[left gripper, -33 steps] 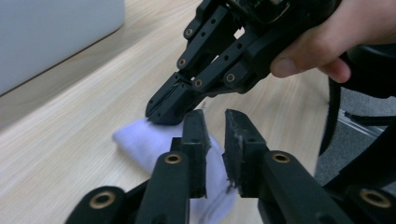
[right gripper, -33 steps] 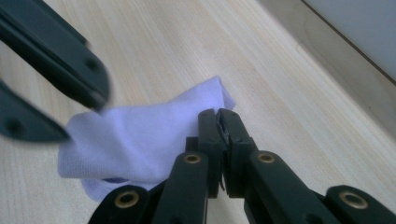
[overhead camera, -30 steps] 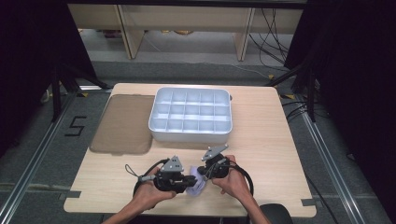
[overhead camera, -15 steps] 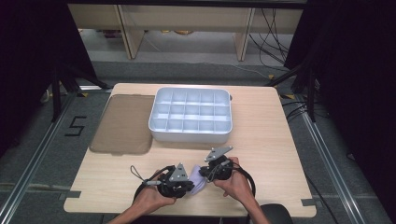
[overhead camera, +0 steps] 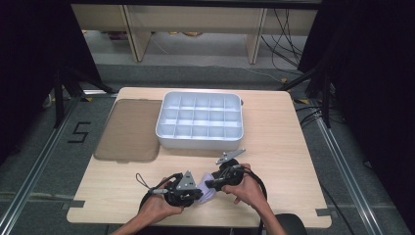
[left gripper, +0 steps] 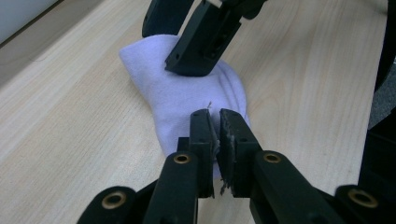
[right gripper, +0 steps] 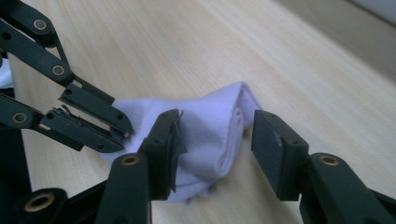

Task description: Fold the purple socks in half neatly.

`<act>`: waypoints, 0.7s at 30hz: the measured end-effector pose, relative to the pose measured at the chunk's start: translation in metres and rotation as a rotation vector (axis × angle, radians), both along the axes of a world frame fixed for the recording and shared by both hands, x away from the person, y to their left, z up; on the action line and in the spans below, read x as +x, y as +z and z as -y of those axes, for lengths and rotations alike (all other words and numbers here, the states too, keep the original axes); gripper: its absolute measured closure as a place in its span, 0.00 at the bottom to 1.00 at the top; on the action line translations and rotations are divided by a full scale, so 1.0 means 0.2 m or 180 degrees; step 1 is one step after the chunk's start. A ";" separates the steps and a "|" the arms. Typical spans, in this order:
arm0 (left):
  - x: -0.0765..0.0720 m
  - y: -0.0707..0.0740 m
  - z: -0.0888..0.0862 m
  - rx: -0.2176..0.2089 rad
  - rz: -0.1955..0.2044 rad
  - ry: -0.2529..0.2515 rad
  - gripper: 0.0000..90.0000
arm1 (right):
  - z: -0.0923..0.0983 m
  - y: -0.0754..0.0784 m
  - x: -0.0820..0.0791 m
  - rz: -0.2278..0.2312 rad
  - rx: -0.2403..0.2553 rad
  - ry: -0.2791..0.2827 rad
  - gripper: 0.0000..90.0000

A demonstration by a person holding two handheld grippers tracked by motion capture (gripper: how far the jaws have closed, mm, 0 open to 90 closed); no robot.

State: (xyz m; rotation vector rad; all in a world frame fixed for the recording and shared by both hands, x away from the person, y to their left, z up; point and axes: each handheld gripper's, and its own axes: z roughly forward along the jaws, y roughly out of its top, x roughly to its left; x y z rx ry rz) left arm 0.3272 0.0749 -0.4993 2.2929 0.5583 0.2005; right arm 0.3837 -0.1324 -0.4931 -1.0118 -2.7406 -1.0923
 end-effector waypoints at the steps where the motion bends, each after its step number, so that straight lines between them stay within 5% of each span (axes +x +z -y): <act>1: 0.00 0.00 0.00 -0.0007 -0.0004 0.0010 0.92 | 0.00 0.00 0.00 -0.0016 -0.0016 0.0004 0.58; 8: 0.00 0.00 0.00 0.0011 -0.0004 -0.0013 0.92 | -0.02 -0.04 0.01 -0.0226 0.0031 -0.0026 0.58; 13: 0.00 0.00 0.00 -0.0043 -0.0072 0.0016 0.92 | -0.01 -0.05 0.01 -0.0303 0.0111 -0.0014 0.70; 15: 0.01 0.00 -0.01 -0.0002 -0.0008 -0.0037 0.91 | -0.01 -0.05 0.00 -0.0282 0.0115 0.0010 0.74; 19: -0.01 0.00 -0.03 -0.0143 -0.0121 0.0049 0.86 | -0.01 -0.04 0.00 -0.0297 0.0151 0.0001 0.78; 20: -0.01 0.02 -0.05 -0.0081 -0.0072 -0.0032 0.84 | -0.01 -0.04 0.00 -0.0303 0.0162 0.0004 0.79; 21: -0.03 0.02 -0.05 -0.0181 -0.0143 0.0034 0.81 | -0.01 -0.04 0.00 -0.0285 0.0156 0.0002 0.79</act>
